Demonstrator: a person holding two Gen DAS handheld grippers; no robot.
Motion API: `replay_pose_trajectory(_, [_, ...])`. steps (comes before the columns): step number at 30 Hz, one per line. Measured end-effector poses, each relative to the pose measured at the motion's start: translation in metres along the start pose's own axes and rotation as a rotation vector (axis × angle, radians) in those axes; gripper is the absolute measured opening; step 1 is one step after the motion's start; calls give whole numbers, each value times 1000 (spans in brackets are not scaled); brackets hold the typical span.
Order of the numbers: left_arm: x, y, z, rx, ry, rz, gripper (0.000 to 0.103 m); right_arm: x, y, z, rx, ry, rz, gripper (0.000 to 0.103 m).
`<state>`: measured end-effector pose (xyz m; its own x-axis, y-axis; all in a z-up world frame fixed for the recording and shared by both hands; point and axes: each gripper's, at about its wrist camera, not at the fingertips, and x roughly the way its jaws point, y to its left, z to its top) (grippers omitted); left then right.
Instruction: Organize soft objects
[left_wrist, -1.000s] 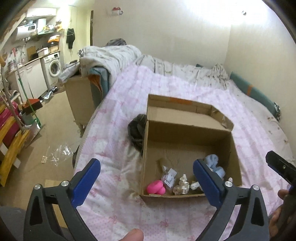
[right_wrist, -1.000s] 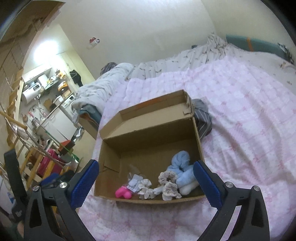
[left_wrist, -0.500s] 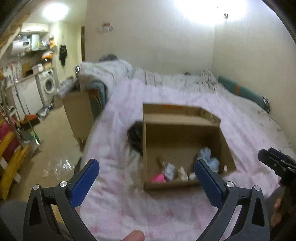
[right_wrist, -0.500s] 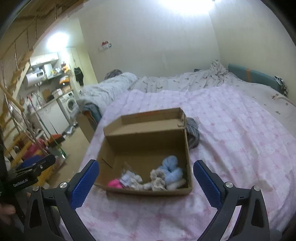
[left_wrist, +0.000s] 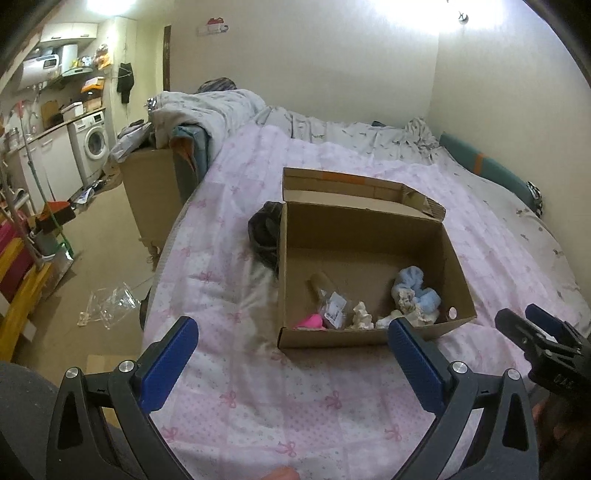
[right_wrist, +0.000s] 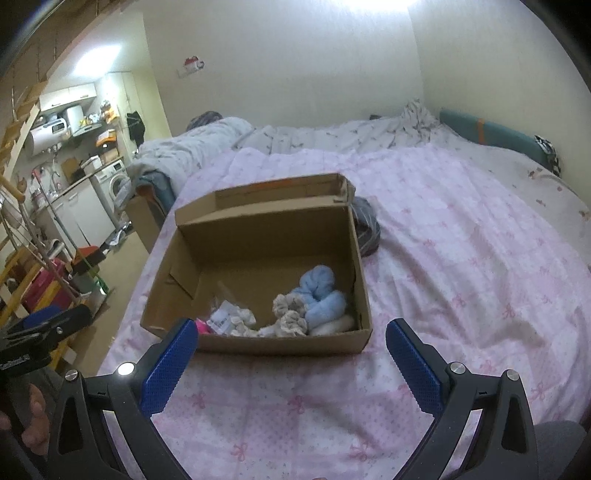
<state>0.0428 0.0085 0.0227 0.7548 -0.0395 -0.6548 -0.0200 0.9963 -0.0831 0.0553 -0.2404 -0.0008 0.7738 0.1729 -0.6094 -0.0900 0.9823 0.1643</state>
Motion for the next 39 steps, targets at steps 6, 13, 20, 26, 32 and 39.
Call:
replay_pose_trajectory(6, [4,1,-1,-6,20,-2,103,-1,6,-3,-32,-2,-11,103])
replay_pose_trajectory(13, [8,0,-4,3,37,6,103,0,5,-2,-34,0,-14,103])
replay_pose_trajectory(20, [9,-2,-5,9,40,5,103,1,5,-2,-31,0,-18,103])
replay_pose_trajectory(26, [10,-2,-5,9,42,3,103,1,5,-2,-34,2,-20,103])
replay_pose_trajectory(32, [10,-2,-5,9,41,3,103,0,4,-1,-34,1,-19,103])
replay_pose_trajectory(39, [10,-2,-5,9,42,3,103,0,4,-2,-34,0,-19,103])
